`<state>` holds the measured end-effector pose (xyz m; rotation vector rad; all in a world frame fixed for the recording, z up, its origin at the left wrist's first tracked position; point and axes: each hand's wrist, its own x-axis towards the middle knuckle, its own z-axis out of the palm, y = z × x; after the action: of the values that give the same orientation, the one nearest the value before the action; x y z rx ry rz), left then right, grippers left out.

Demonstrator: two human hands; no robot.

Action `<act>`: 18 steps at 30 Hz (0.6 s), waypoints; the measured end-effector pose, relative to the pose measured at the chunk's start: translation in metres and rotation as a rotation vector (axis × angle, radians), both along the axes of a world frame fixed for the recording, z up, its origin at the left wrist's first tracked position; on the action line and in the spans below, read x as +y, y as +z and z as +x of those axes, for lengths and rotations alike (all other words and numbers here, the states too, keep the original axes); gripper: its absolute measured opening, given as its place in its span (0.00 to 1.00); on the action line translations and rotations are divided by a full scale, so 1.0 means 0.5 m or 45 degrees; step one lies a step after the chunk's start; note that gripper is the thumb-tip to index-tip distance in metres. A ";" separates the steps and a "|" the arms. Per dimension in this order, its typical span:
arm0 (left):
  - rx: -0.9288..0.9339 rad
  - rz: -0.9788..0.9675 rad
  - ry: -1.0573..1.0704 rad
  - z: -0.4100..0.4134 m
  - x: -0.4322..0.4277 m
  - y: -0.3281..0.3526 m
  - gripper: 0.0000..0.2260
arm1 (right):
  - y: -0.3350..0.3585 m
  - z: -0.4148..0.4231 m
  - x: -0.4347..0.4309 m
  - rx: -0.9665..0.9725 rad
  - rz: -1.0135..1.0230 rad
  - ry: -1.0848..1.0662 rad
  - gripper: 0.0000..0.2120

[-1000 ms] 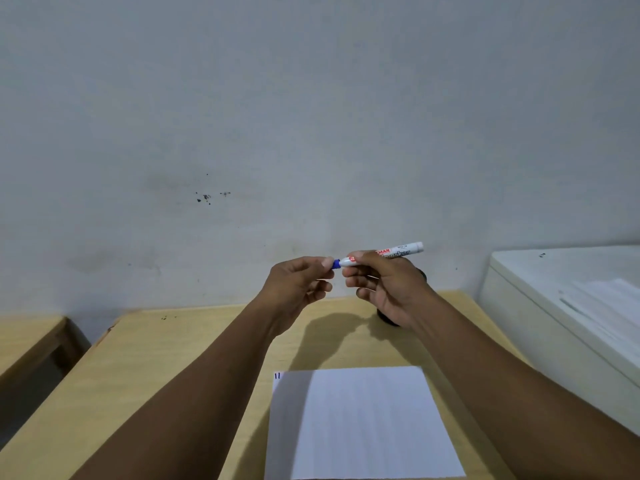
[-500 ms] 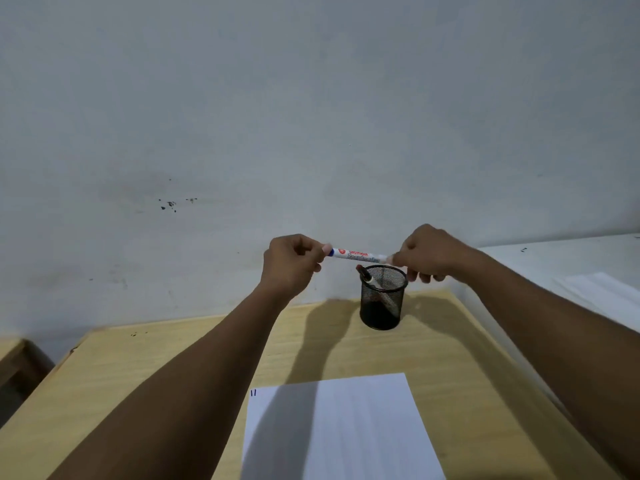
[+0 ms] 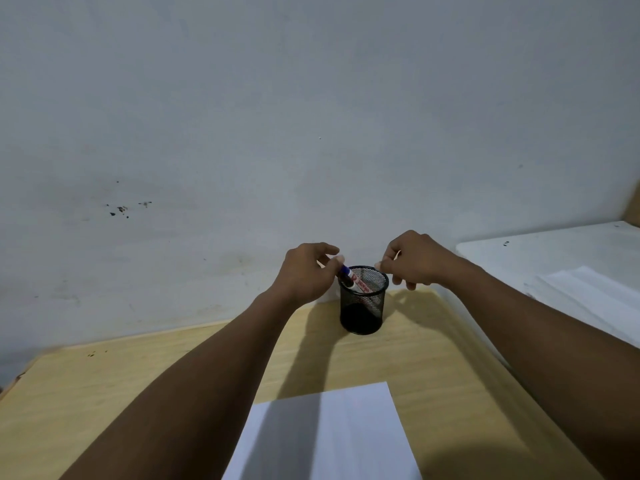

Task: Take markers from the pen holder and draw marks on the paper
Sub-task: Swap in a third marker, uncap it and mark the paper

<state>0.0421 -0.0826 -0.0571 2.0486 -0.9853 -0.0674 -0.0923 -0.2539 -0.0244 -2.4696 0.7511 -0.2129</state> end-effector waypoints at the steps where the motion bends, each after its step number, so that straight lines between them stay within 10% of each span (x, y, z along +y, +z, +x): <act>1: 0.012 0.023 -0.006 0.003 -0.001 -0.001 0.13 | -0.004 0.003 -0.001 -0.016 0.010 -0.001 0.12; 18: -0.047 0.021 0.004 -0.001 -0.012 0.018 0.03 | -0.007 0.018 0.015 -0.178 0.116 -0.019 0.10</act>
<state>0.0416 -0.0886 -0.0483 2.0731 -1.0072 -0.0364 -0.0834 -0.2466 -0.0278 -2.3366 0.7036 -0.3454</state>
